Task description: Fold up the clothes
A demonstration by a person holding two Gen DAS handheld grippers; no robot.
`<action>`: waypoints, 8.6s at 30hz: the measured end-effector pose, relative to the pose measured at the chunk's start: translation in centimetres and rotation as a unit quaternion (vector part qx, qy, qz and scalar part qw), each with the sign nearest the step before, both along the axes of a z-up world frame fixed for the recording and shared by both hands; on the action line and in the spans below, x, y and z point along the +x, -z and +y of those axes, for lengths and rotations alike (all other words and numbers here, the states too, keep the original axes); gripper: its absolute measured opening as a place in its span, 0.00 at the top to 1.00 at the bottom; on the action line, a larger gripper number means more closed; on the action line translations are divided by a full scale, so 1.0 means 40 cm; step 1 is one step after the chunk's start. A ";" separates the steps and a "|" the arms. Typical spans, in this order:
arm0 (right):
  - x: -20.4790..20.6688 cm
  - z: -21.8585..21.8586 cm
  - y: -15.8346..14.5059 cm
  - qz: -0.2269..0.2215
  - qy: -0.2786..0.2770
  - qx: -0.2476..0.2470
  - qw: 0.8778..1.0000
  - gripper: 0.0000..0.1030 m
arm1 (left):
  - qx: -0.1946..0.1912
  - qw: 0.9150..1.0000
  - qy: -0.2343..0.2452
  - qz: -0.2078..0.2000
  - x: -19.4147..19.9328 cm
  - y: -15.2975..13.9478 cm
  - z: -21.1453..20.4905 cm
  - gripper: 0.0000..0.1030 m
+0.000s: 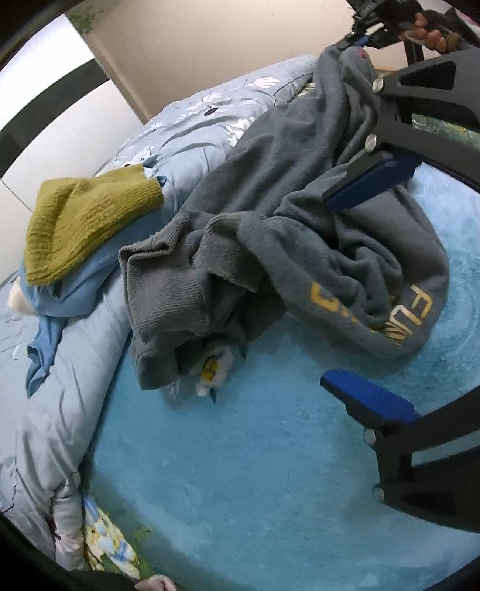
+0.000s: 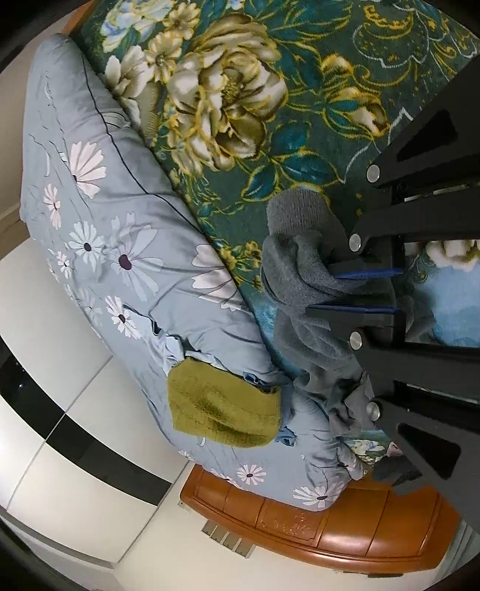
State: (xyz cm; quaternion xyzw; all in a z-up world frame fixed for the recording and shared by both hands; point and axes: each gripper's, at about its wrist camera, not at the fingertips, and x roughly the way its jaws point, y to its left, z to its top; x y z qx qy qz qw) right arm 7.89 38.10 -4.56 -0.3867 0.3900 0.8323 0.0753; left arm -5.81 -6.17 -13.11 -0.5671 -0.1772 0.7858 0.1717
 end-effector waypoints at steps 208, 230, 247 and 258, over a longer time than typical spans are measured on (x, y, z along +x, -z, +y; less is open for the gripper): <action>-0.310 0.089 0.278 -0.127 -0.026 0.083 0.988 0.93 | 0.060 0.948 -0.308 -0.056 -0.078 0.232 -0.777 0.54; 0.217 0.056 0.197 -0.075 0.050 -0.034 0.995 0.57 | 0.181 0.915 -0.356 -0.060 0.405 0.271 -0.829 0.40; 0.218 -0.106 0.296 -0.086 0.030 -0.148 0.985 0.58 | 0.184 0.904 -0.382 -0.053 0.368 0.288 -0.801 0.84; 0.207 -0.127 0.147 -0.018 -0.010 -0.128 0.992 0.88 | 0.154 0.915 -0.370 0.034 0.370 0.114 -0.857 0.87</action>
